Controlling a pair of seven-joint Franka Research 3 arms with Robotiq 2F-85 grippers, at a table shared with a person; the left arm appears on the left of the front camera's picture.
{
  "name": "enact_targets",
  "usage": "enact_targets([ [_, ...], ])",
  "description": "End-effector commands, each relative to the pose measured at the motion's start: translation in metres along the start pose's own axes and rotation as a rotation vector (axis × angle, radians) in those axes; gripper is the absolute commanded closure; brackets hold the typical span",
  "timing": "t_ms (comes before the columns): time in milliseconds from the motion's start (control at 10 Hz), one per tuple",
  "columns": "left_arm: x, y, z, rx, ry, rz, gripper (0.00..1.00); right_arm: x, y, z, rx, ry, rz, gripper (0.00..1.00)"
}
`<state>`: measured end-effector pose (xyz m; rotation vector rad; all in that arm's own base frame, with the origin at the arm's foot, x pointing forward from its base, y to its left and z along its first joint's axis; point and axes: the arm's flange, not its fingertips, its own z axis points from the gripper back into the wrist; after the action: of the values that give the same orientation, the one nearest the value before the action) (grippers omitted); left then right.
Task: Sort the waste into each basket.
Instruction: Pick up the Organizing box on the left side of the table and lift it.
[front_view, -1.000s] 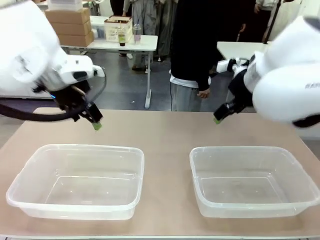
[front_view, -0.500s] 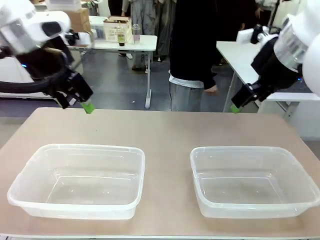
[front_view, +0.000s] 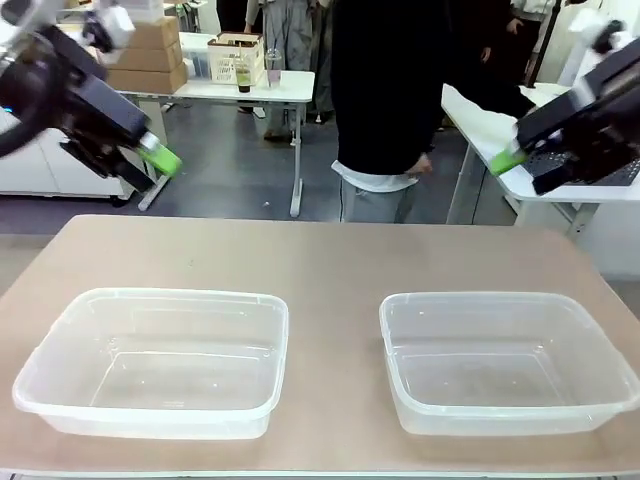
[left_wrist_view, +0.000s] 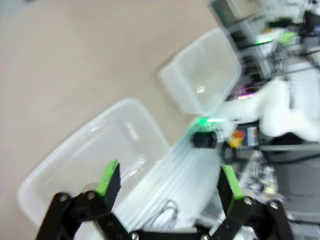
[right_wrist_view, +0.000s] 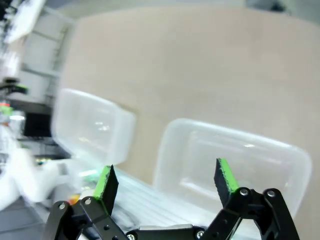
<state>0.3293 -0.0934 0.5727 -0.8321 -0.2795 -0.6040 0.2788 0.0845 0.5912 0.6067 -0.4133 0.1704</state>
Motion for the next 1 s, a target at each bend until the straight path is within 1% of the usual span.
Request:
enact_targets([
  [0, -0.002, 0.031, 0.016, -0.569, -0.12, 0.215, 0.0, -0.018, -0.045, 0.028, 0.465, -0.118, -0.414, 0.0],
  [100, -0.009, 0.039, 0.017, -0.634, -0.144, 0.289, 0.0, -0.028, -0.07, 0.039, 0.518, -0.178, -0.495, 0.0],
  [200, -0.018, 0.051, 0.018, -0.676, -0.211, 0.429, 0.0, -0.039, -0.092, 0.049, 0.494, -0.262, -0.566, 0.0],
  [300, -0.026, 0.06, 0.018, -0.724, -0.284, 0.483, 0.0, -0.047, -0.105, 0.055, 0.495, -0.307, -0.604, 0.0],
  [400, -0.034, 0.066, 0.02, -0.724, -0.304, 0.502, 0.0, -0.053, -0.111, 0.058, 0.466, -0.335, -0.63, 0.0],
  [500, -0.033, 0.067, 0.022, -0.573, -0.245, 0.527, 0.0, -0.055, -0.11, 0.057, 0.309, -0.397, -0.679, 0.0],
  [600, -0.031, 0.072, 0.026, -0.689, -0.223, 0.367, 0.0, -0.017, -0.118, 0.095, 0.475, -0.257, -0.566, 0.0],
  [900, -0.031, 0.072, 0.026, -0.689, -0.223, 0.367, 0.0, -0.017, -0.118, 0.095, 0.475, -0.257, -0.566, 0.0],
])
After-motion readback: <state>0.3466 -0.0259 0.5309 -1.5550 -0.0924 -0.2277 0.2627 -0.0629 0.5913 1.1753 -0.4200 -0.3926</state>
